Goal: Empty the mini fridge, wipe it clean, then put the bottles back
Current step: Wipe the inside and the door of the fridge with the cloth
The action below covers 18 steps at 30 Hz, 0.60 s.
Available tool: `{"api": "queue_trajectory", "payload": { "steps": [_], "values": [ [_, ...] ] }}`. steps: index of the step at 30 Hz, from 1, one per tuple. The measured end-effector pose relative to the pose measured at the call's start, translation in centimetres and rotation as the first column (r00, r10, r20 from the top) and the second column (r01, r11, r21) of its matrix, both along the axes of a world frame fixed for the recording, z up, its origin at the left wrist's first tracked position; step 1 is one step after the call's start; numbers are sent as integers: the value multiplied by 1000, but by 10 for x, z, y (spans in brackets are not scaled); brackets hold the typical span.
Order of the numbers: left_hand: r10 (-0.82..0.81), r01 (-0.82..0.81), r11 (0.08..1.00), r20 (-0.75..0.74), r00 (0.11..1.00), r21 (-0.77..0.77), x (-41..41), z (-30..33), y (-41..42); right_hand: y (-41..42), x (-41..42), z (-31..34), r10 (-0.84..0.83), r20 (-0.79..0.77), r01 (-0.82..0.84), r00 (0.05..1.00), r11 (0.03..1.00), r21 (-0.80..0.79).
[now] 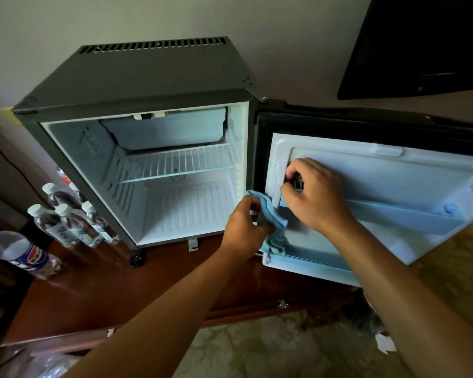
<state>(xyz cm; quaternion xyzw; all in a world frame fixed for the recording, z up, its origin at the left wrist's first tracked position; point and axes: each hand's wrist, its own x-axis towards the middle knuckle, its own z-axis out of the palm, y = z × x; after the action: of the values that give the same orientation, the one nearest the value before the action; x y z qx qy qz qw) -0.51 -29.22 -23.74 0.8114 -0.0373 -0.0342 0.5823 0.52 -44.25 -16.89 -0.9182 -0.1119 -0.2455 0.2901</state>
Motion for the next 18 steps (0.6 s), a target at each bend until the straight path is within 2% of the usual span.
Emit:
{"api": "queue_trajectory", "payload": {
  "steps": [4,11,14,18],
  "values": [
    [28,-27,999,17,999,-36,-1,1,2,0,0,0,9,-16,-9,1000,1000,-6],
    [93,-79,993,169,981,-89,-4,28,-5,1,-2,2,-12,-9,12,1000,1000,-25],
    [108,-100,994,255,961,-43,-1,42,-7,1,-2,2,-19,-6,18,1000,1000,-21],
    [97,-100,995,229,969,1,0,40,-6,4,-4,3,-15,-4,15,1000,999,-36]
  ]
}}
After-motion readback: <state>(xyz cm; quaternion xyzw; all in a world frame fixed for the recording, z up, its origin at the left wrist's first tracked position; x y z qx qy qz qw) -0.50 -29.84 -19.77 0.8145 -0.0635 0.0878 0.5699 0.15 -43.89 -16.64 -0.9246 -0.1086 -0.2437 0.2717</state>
